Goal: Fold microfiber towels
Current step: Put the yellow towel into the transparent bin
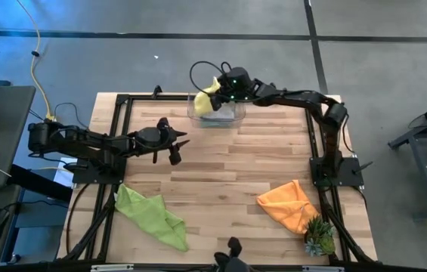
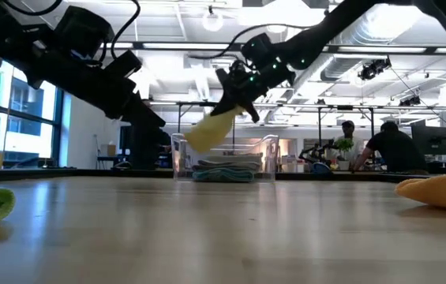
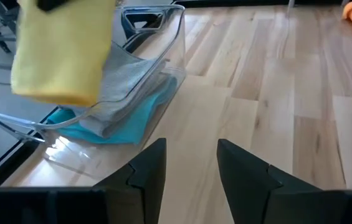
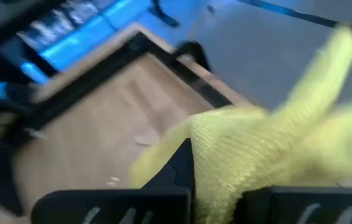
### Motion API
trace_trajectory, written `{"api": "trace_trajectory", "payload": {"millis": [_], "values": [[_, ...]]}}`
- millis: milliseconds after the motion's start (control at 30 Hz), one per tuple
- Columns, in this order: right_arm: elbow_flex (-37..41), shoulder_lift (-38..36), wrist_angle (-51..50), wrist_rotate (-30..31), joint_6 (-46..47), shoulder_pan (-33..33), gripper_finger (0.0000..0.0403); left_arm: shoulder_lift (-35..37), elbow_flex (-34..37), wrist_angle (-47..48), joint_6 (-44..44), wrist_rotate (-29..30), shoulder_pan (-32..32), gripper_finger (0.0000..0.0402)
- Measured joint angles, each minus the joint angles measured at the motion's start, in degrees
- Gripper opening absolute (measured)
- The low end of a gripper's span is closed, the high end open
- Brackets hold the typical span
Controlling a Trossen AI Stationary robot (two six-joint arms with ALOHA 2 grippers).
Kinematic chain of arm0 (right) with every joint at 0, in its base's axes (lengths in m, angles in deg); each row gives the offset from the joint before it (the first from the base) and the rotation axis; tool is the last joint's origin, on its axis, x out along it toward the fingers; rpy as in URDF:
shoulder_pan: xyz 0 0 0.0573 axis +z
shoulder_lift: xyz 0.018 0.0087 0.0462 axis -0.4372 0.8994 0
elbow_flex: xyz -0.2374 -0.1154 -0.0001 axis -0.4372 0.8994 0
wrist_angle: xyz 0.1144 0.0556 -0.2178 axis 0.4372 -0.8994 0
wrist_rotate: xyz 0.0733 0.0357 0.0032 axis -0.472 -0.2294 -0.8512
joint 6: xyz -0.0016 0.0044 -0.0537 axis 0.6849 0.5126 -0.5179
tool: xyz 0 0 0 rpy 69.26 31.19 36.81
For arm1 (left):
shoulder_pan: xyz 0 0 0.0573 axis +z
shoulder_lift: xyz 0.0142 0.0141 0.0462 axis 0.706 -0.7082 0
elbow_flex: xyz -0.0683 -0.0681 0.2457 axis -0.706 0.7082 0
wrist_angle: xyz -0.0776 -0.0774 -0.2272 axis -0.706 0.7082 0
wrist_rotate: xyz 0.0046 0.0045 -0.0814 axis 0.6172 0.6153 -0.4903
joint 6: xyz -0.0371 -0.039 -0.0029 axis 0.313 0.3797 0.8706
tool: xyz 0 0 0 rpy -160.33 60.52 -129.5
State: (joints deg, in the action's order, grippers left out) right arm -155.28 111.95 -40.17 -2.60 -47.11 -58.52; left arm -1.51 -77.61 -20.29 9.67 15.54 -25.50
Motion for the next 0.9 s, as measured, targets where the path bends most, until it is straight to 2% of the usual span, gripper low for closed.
{"api": "trace_trajectory", "payload": {"millis": [367, 533, 833, 900], "values": [[0.21, 3.58, 0.7, 3.26, 4.52, 0.88, 0.0, -0.01, 0.0, -1.01, -1.04, -0.1, 0.14, 0.0131], [0.19, 3.3, -3.21, 5.38, 7.22, 0.95, 0.0, -0.01, 0.0, -1.44, -0.59, -0.15, 0.12, 0.0131], [-0.45, 2.82, 3.05, 1.37, 15.51, 1.53, 0.0, -0.03, 0.0, -0.75, -0.61, 0.15, 0.12, 0.0131], [-0.45, 2.82, 1.8, 2.64, 15.42, 1.82, 0.0, -0.03, 0.0, -0.42, -0.61, 0.24, 0.12, 0.0131]]}}
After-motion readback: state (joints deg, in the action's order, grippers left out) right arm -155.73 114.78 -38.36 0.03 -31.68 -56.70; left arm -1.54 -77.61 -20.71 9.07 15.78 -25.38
